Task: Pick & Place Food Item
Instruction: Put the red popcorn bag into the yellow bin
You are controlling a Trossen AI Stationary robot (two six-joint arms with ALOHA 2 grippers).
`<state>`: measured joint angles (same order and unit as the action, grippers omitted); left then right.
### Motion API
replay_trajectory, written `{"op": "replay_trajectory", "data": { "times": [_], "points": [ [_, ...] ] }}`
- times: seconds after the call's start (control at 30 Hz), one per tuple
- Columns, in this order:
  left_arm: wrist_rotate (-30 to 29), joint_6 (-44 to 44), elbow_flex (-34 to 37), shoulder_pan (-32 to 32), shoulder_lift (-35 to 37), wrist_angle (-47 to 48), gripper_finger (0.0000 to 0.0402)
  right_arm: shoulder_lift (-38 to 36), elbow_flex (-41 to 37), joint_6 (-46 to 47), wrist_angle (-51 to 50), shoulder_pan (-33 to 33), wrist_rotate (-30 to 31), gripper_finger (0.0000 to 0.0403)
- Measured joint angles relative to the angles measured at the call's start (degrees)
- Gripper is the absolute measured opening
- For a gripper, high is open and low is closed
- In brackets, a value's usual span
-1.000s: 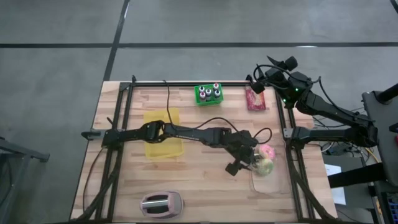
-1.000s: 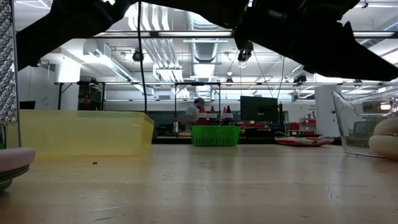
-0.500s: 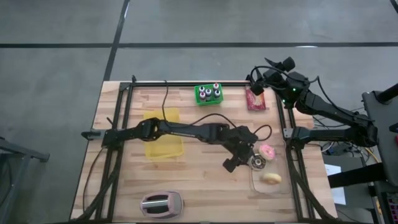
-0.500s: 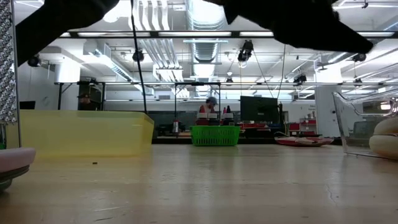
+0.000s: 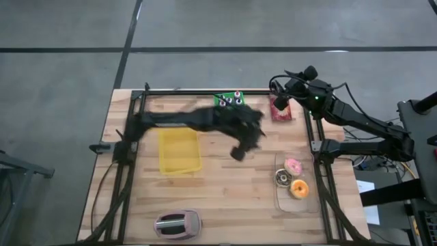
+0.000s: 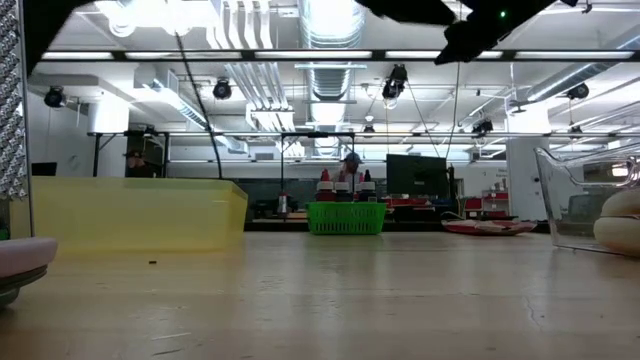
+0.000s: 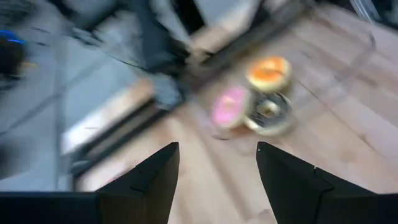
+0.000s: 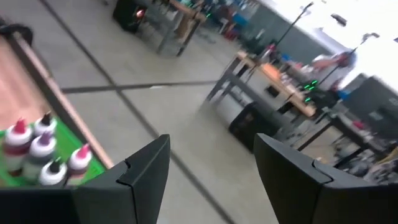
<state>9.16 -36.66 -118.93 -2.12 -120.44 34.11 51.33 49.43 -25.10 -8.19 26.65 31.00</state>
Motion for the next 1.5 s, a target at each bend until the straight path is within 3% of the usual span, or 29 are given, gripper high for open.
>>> {"op": "replay_trajectory", "data": {
  "times": [0.23,0.4,0.6,0.83,0.97,1.3,1.5],
  "points": [
    [-0.82,7.12,33.23,-5.69,29.21,-22.69,0.0218,2.34,0.46,6.32,-7.80,2.00,-6.53,0.0228],
    [-7.19,9.53,57.48,-6.48,48.63,-40.38,0.0218,6.53,3.60,10.63,-16.92,3.25,-10.02,0.0228],
    [-13.92,14.41,76.17,-6.50,64.34,-47.93,0.0218,15.30,10.48,14.20,-29.79,4.18,-17.91,0.0227],
    [-17.80,17.08,86.81,-6.50,72.35,-49.18,0.0218,26.46,19.62,13.95,-46.86,4.94,-26.84,0.0227],
    [-18.51,17.21,89.85,-6.61,74.01,-49.52,0.0218,30.34,21.27,11.76,-51.01,6.41,-28.06,0.0227],
    [-18.57,16.29,91.11,-6.72,74.75,-49.58,0.0218,34.83,16.81,6.87,-53.89,15.13,-31.29,0.0227],
    [-18.56,15.49,91.11,-6.77,74.75,-49.61,0.0218,36.62,14.42,6.03,-49.40,20.39,-31.87,0.0227]
  ]
}}
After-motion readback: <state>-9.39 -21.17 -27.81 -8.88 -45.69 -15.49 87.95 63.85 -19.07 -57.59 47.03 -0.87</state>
